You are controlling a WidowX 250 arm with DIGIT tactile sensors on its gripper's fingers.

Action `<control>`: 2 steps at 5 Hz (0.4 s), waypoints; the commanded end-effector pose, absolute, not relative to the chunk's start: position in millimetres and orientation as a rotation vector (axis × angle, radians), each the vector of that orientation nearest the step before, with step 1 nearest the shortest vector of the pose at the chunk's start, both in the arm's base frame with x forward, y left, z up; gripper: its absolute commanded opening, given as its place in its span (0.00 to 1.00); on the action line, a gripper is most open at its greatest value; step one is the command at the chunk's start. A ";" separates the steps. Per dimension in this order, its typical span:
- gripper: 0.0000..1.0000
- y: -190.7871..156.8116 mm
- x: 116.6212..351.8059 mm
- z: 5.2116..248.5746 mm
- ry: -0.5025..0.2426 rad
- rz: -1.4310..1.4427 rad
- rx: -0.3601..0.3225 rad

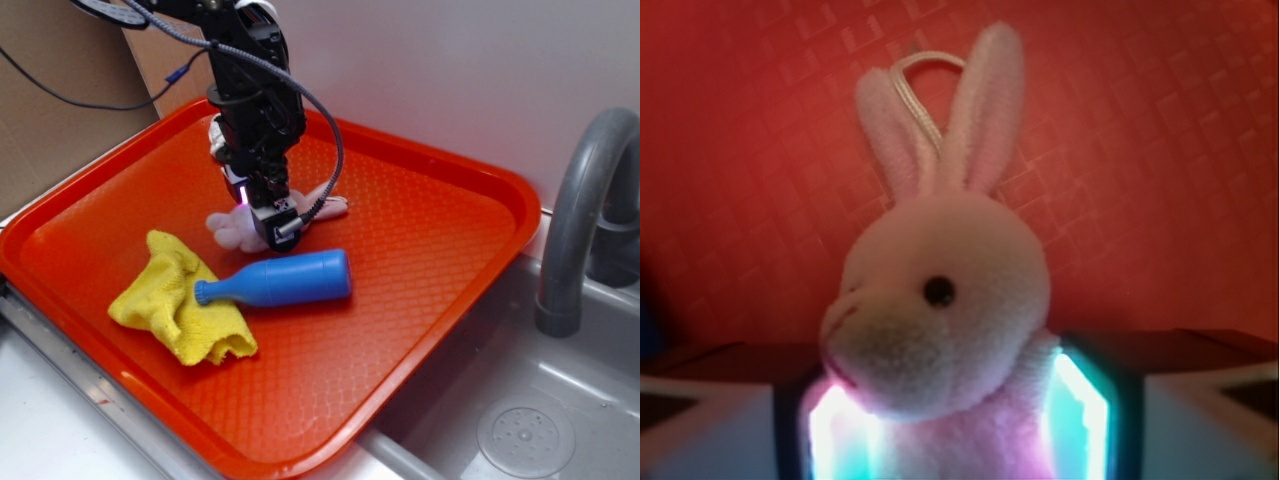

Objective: Grab the pink bunny.

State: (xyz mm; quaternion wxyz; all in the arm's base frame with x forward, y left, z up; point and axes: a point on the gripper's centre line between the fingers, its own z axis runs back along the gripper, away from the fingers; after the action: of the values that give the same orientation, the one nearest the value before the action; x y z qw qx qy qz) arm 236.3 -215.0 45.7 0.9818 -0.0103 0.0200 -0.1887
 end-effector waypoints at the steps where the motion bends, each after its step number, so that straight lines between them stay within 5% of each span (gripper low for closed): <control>1: 0.00 -214.3 238.2 116.1 -0.090 -0.335 -0.060; 2: 0.00 -198.3 240.3 158.8 -0.139 -0.285 0.012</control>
State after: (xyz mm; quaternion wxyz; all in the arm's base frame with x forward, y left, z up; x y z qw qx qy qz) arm 240.8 -193.3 133.5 0.9883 0.0280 -0.0313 -0.1467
